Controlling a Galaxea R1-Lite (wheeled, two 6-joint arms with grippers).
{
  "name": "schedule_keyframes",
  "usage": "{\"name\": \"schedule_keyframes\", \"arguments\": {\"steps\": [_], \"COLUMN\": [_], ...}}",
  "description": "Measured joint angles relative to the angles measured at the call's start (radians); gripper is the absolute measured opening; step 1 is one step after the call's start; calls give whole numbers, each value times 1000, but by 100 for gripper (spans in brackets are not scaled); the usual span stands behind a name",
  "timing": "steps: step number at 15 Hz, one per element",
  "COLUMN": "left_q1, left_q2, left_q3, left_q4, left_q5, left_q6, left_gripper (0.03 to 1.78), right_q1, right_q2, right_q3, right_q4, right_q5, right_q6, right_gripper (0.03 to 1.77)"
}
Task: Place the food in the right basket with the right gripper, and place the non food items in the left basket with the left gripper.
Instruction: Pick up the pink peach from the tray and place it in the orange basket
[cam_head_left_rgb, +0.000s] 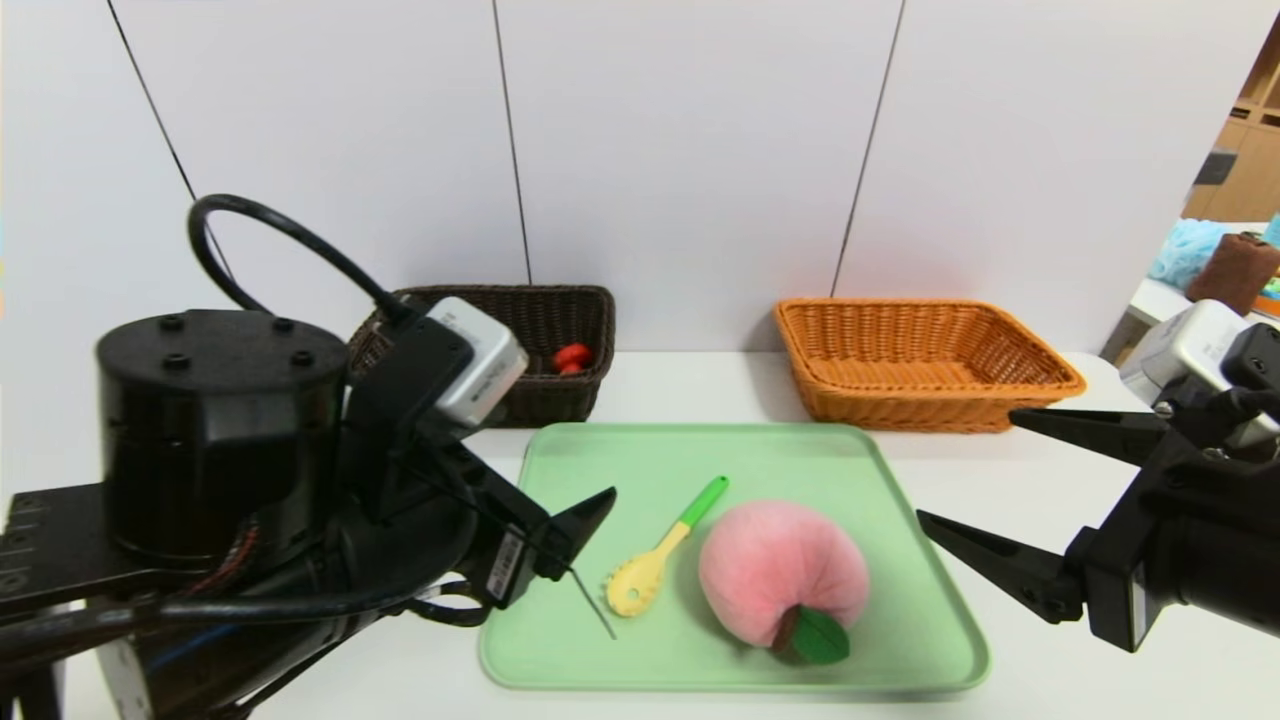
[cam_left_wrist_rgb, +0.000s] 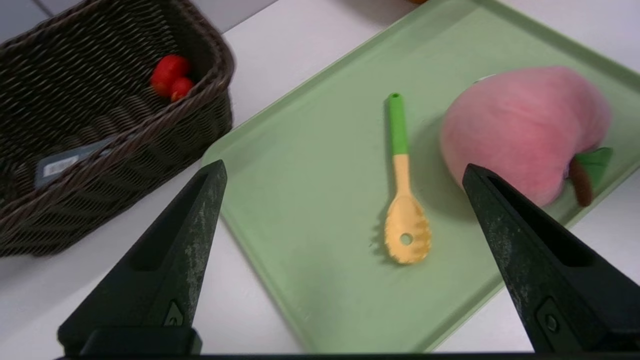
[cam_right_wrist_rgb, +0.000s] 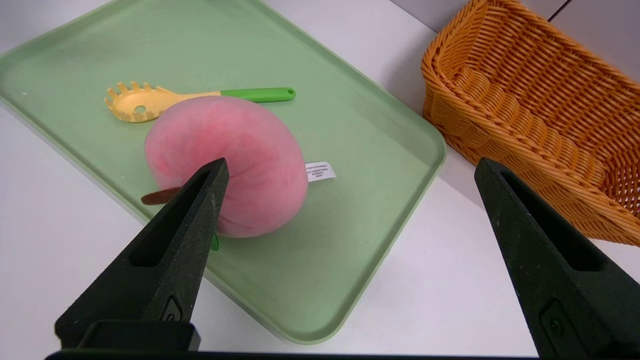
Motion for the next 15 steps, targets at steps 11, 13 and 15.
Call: {"name": "schedule_keyframes", "arguments": {"steps": [11, 13, 15], "left_q1": [98, 99, 103], "left_q2": [-215, -218, -219], "left_q3": [122, 122, 120], "left_q4": [71, 70, 69], "left_q5": [10, 10, 10], "left_q6": [-3, -3, -3], "left_gripper": [169, 169, 169], "right_q1": [5, 3, 1], "right_q2": [86, 128, 183], "right_q3": [-121, -263, -397], "right_q4": [90, 240, 395], "right_q5": [13, 22, 28], "right_q6": [-5, -5, -2], "right_gripper": [130, 101, 81]}}
